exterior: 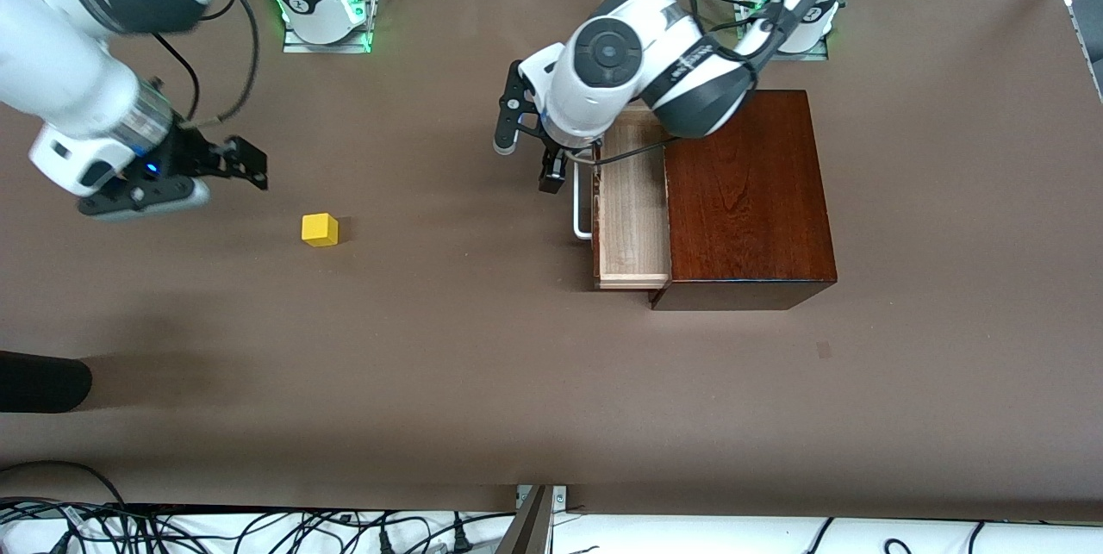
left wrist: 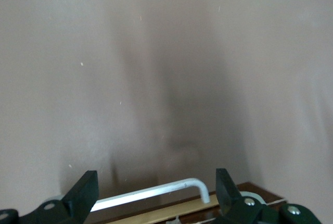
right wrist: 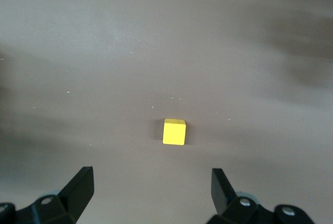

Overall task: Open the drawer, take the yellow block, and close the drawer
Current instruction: 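Release the cube and retract the right gripper while the left gripper reaches the drawer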

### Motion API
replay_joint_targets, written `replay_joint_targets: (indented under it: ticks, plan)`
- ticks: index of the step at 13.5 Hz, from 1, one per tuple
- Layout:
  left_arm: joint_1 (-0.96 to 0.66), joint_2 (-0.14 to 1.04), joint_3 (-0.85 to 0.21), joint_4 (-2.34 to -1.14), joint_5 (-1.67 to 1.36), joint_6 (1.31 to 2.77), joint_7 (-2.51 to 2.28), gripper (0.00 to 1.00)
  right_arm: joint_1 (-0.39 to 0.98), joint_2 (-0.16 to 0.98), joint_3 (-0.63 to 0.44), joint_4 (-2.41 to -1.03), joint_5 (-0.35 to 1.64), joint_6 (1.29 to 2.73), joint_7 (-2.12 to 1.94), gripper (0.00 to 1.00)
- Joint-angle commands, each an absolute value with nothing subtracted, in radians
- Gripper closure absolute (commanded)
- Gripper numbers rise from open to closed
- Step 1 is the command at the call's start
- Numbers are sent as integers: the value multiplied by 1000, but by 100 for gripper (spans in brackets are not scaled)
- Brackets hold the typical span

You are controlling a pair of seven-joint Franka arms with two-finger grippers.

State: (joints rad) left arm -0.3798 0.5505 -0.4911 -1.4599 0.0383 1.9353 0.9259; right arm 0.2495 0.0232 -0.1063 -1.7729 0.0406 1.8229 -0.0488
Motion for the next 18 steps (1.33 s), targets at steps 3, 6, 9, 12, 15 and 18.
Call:
replay_joint_targets:
  ticks: [3, 6, 9, 12, 15, 18]
  plan:
    - [-400, 640, -486, -1474, 228, 1983, 950, 0, 225, 2, -94, -1704, 44, 1720, -98, 0]
    - [-399, 667, -486, -1505, 290, 2025, 936, 0, 226, 0, -92, -1680, 34, 1691, -107, 0]
    - [-384, 667, -485, -1512, 319, 2013, 948, 0, 225, 5, -95, -1671, 28, 1658, -103, 0]
    - [-357, 658, -485, -1511, 321, 1927, 948, 0, 226, 9, -95, -1605, 26, 1643, -101, 0]
    - [-338, 635, -485, -1505, 334, 1824, 950, 0, 224, 12, -97, -1595, -1, 1635, -101, 0]
    - [-304, 620, -485, -1500, 334, 1751, 936, 0, 230, 31, -92, -1592, -49, 1602, -91, 0]
